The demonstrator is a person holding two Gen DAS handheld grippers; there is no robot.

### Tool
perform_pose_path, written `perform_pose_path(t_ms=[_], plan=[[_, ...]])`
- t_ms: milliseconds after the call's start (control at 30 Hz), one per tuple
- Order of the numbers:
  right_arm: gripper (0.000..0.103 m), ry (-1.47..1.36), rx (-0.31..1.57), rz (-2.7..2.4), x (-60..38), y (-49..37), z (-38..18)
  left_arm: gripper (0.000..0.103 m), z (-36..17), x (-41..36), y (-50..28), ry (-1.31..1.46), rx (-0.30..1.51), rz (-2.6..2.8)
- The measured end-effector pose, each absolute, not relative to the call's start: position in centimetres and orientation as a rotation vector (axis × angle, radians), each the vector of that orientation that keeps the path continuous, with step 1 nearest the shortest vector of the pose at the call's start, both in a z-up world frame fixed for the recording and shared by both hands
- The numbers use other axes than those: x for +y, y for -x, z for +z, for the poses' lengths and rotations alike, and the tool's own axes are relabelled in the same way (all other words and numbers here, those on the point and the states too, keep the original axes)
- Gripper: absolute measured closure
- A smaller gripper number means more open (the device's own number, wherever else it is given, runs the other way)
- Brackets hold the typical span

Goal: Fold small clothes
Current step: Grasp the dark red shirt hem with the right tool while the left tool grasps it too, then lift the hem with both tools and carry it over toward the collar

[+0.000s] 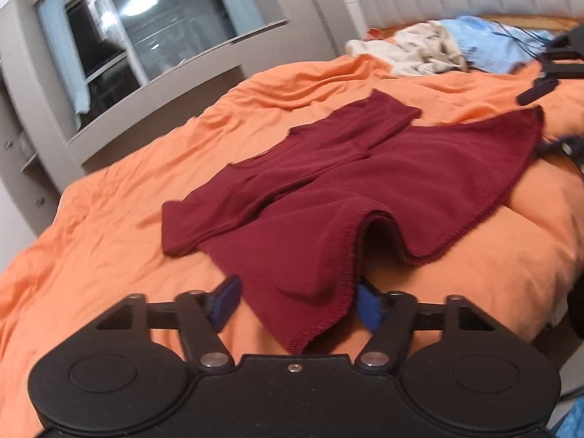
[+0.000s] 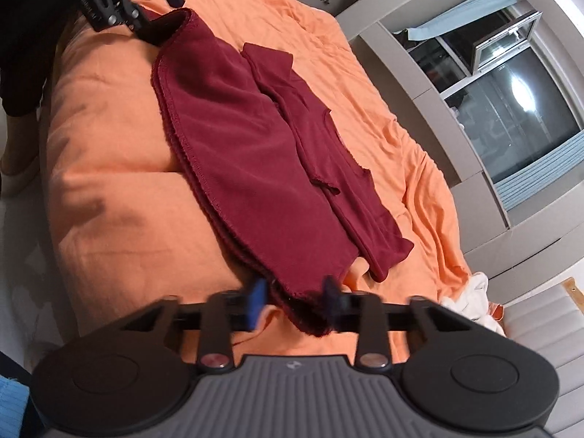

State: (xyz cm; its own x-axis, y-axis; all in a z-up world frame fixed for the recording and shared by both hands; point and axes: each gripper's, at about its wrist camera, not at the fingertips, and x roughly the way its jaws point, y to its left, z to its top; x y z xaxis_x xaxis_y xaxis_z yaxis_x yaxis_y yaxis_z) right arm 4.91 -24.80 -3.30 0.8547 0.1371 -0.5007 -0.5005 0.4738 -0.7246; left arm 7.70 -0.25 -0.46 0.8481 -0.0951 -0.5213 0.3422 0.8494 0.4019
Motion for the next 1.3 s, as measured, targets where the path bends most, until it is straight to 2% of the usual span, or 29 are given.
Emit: perform_pose_path(t_ms=[33, 67, 167, 267, 300, 333, 400, 533, 867, 1100, 1300], plan=[[0.090, 1.002, 0.394, 0.391, -24.9, -5.0, -3.2, 0.043, -0.6, -0.4, -7.6, -0.528, 0.509, -0.253], [0.094, 0.987, 0.382, 0.380, -24.9, -5.1, -3.0, 0.044, -0.8, -0.7, -7.5, -0.547, 0.507, -0.258], [0.096, 0.919, 0.352, 0.355, -25.5, -5.4, -2.0, 0.050, -1.2, -1.4, -7.2, -0.595, 0.494, -0.256], [0.097, 0.854, 0.317, 0.308, -26.2, -5.8, -0.9, 0.061, -1.3, -1.5, -7.2, -0.607, 0.497, -0.258], [0.097, 0.835, 0.304, 0.292, -26.5, -5.9, -0.6, 0.069, -1.3, -1.4, -7.3, -0.604, 0.500, -0.259], [0.097, 0.819, 0.292, 0.277, -26.7, -6.0, -0.4, 0.081, -1.2, -1.3, -7.3, -0.595, 0.500, -0.261], [0.097, 0.790, 0.276, 0.256, -27.2, -5.9, 0.1, 0.094, -0.9, -1.0, -7.2, -0.580, 0.487, -0.248], [0.098, 0.748, 0.230, 0.225, -27.6, -5.3, 0.6, 0.097, 0.5, 0.3, -6.7, -0.535, 0.408, -0.208], [0.098, 0.650, 0.064, 0.157, -28.5, -0.4, 3.9, 0.098, 5.6, 2.3, -2.9, -0.505, 0.216, -0.140], [0.098, 0.586, 0.020, 0.143, -30.0, 5.3, 8.2, 0.098, 10.4, 2.1, 3.3, -0.521, 0.170, -0.196], [0.098, 0.549, 0.023, 0.155, -30.4, 3.6, 9.8, 0.098, 12.9, 2.3, 4.9, -0.474, 0.191, -0.265]])
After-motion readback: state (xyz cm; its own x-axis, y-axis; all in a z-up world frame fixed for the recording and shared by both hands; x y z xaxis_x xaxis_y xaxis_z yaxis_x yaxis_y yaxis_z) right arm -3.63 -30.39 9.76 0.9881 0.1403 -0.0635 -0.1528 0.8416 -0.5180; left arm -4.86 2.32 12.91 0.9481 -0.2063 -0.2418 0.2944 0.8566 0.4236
